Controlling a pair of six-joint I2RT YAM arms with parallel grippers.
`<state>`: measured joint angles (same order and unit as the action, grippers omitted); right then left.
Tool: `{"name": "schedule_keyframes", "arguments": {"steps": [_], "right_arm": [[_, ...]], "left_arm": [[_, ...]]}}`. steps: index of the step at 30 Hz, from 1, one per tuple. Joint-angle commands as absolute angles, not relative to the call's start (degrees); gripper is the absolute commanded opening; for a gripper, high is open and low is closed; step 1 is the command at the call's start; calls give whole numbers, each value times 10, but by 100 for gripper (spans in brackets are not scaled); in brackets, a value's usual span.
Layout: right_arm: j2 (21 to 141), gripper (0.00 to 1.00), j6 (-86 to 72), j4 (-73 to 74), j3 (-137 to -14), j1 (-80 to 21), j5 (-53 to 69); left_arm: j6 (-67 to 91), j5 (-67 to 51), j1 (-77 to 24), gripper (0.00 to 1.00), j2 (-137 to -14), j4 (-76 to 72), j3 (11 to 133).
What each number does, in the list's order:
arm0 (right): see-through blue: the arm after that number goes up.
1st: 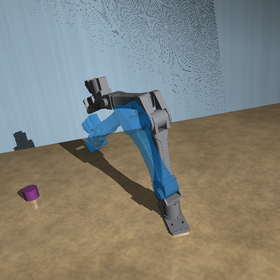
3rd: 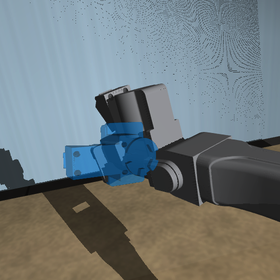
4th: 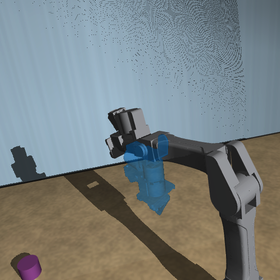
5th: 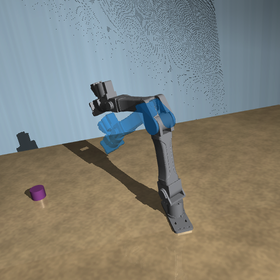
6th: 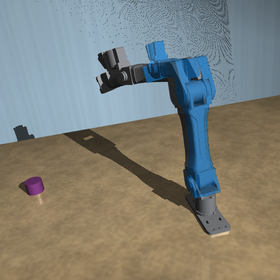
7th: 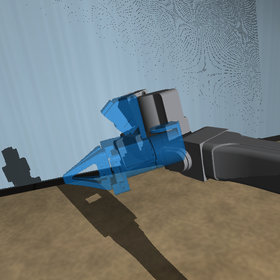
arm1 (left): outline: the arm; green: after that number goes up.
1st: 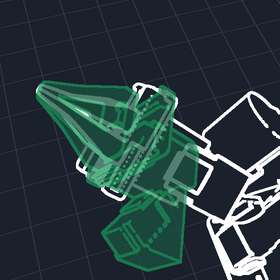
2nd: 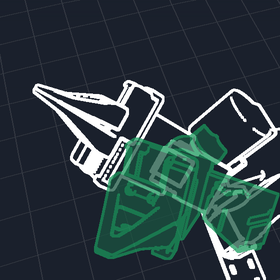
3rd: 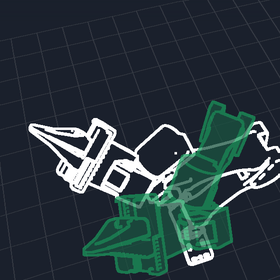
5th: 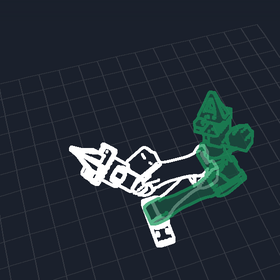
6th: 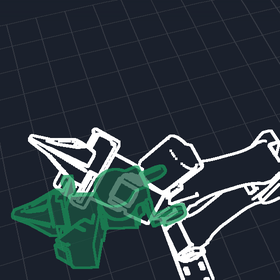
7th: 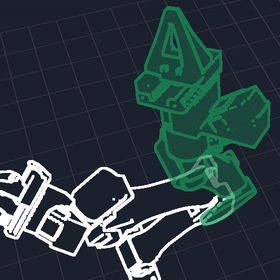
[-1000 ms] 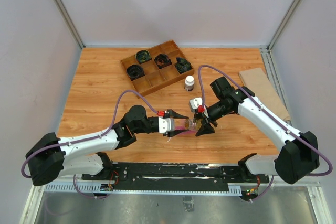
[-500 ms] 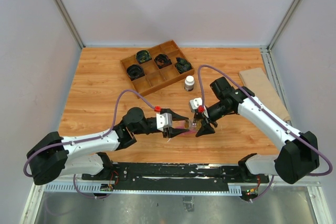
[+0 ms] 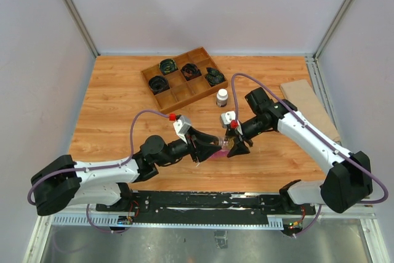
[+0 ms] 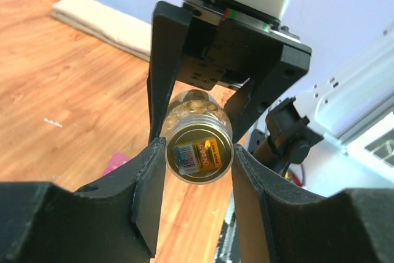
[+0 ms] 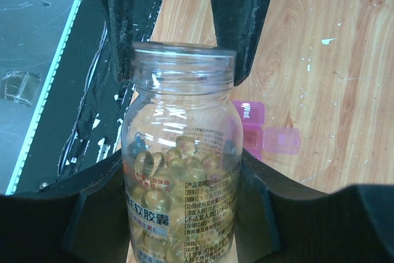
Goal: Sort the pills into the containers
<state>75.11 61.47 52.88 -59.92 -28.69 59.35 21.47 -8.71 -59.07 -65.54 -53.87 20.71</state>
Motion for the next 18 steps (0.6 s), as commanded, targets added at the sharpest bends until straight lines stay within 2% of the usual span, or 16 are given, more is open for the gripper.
{"name": "schedule_keyframes", "arguments": {"steps": [1,18], "right_arm": [[758,1,616,543,-613,-284,584],[761,1,595,530,-613,-283,572]], "left_arm": [[334,16,-594,0,-617,-505,229],[475,85,-601,2,-570,-291,320]]}}
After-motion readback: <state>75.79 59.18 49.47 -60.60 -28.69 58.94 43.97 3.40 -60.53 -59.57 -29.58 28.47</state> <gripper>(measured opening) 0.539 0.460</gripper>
